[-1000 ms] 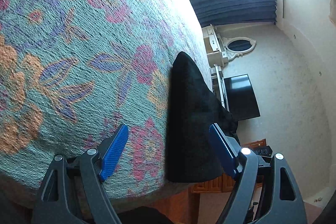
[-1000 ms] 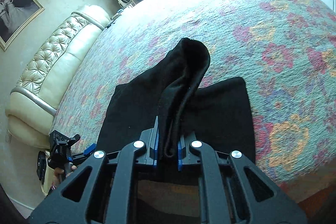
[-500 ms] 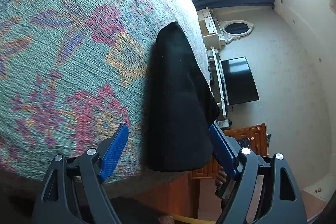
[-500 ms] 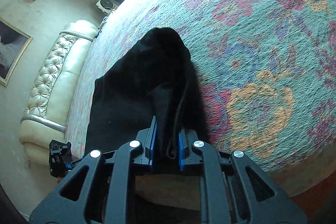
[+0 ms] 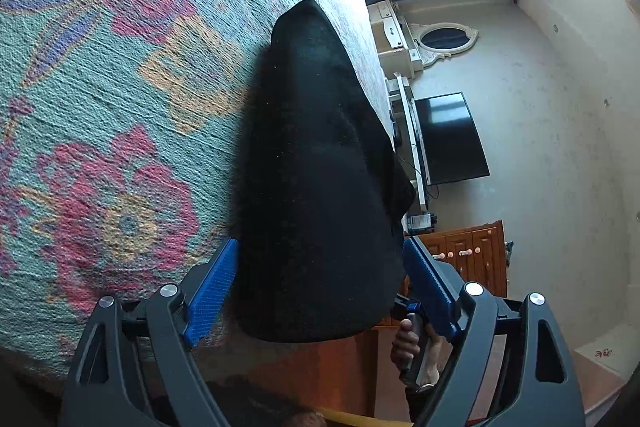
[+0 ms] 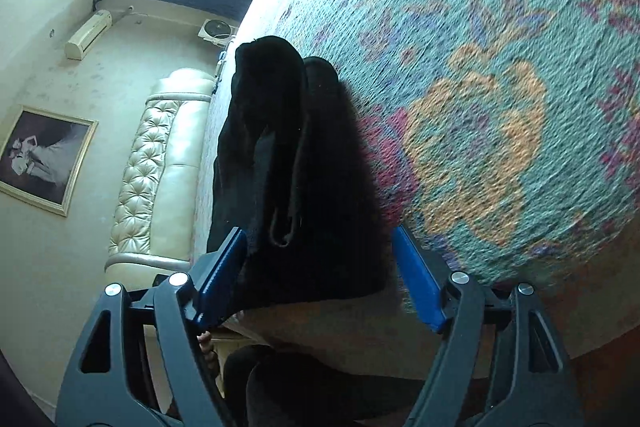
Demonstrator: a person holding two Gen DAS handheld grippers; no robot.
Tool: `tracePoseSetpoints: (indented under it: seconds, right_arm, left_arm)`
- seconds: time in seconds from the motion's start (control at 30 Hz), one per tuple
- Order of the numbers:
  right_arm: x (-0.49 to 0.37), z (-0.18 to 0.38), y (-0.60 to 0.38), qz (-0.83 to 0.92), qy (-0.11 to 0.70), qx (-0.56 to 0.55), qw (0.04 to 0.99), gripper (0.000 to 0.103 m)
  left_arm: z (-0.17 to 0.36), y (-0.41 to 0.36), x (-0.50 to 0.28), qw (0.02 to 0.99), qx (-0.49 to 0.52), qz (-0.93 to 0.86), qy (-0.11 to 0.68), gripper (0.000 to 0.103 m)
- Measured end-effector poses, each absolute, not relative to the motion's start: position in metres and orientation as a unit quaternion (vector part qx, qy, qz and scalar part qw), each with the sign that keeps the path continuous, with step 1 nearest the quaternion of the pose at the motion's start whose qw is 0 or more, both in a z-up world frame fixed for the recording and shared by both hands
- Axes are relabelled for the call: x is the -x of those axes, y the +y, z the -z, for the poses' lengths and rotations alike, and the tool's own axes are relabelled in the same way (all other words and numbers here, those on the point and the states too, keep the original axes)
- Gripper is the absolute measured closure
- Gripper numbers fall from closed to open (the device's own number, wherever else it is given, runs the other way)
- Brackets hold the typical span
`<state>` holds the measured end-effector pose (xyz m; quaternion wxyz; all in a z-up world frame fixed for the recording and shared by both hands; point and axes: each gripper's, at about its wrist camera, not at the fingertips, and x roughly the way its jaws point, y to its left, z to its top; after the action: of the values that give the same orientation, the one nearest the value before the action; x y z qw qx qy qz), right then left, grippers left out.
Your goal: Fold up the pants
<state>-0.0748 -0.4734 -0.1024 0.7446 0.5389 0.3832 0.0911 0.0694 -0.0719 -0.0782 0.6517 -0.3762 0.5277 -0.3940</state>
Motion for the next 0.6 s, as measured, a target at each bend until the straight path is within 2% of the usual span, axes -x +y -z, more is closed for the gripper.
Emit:
tracePoseSetpoints:
  seconds: [0.07, 0.27, 0.33, 0.43, 0.6]
  right_arm:
    - [0.071, 0.103, -0.471, -0.102, 0.378, -0.55, 0.738, 0.023]
    - [0.063, 0.099, -0.456, -0.101, 0.391, -0.524, 0.75, 0.022]
    - [0.063, 0.098, -0.451, -0.089, 0.409, -0.495, 0.762, 0.037]
    - [0.063, 0.097, -0.447, -0.085, 0.414, -0.48, 0.769, 0.046]
    - [0.067, 0.105, -0.453, -0.089, 0.41, -0.497, 0.76, 0.047]
  left_arm:
    - [0.078, -0.076, -0.07, 0.654, 0.375, 0.393, 0.526, 0.018]
    - [0.073, -0.084, -0.064, 0.661, 0.377, 0.394, 0.515, 0.018]
    - [0.074, -0.084, -0.062, 0.662, 0.377, 0.393, 0.516, 0.018]
    - [0.079, -0.086, -0.059, 0.654, 0.365, 0.379, 0.543, 0.023]
    - [0.082, -0.097, -0.054, 0.643, 0.35, 0.384, 0.563, 0.021]
